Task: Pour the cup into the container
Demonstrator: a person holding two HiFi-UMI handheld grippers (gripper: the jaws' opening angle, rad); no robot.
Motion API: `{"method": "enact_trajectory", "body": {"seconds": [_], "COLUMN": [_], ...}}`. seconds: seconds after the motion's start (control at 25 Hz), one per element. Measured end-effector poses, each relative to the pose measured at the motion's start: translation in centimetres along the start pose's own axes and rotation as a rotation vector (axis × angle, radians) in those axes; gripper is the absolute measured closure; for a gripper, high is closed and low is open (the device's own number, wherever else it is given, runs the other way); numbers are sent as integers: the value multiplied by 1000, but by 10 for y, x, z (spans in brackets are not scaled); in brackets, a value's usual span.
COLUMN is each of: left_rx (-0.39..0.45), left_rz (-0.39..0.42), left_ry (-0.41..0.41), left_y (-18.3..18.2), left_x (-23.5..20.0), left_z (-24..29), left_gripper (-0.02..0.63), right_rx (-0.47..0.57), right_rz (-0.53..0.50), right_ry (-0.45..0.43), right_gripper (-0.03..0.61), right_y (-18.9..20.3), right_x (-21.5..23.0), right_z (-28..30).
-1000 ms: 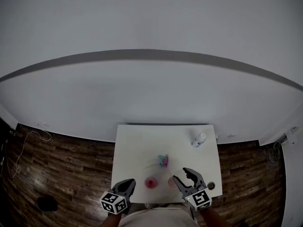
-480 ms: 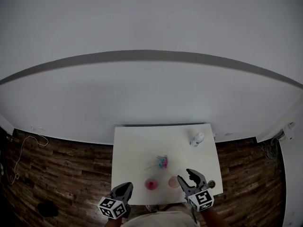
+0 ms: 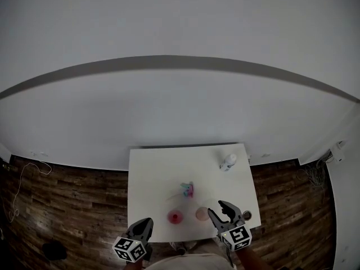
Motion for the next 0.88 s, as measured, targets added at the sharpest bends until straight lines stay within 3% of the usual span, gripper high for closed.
{"method": "enact_trajectory", "body": {"seconds": [0.36, 0.64, 0.88], "left_rx": [0, -23, -49], "left_rz": [-2, 15, 51], "left_ry": [-14, -20, -12], "left_y": [5, 7, 7], "left_x": [2, 17, 34], "left_z": [0, -1, 6], "left_gripper": [603, 603, 603], "right_rx": [3, 44, 63], "right_rz": [-18, 14, 30], "right_ry": [-39, 17, 13], "right_gripper": [383, 388, 388], "right_y": [-2, -3, -4], "right_x": [-9, 14, 20], "right_z": [5, -5, -22]}}
Point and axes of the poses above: the fingertips, and each gripper's own axes: z forward along the fingers, x to its right, y out of its underside, the point moved 4 cm from there along -z, backward along the fingers, and after that the axes turned 2 degrees about -y, right-handed, at the moved point
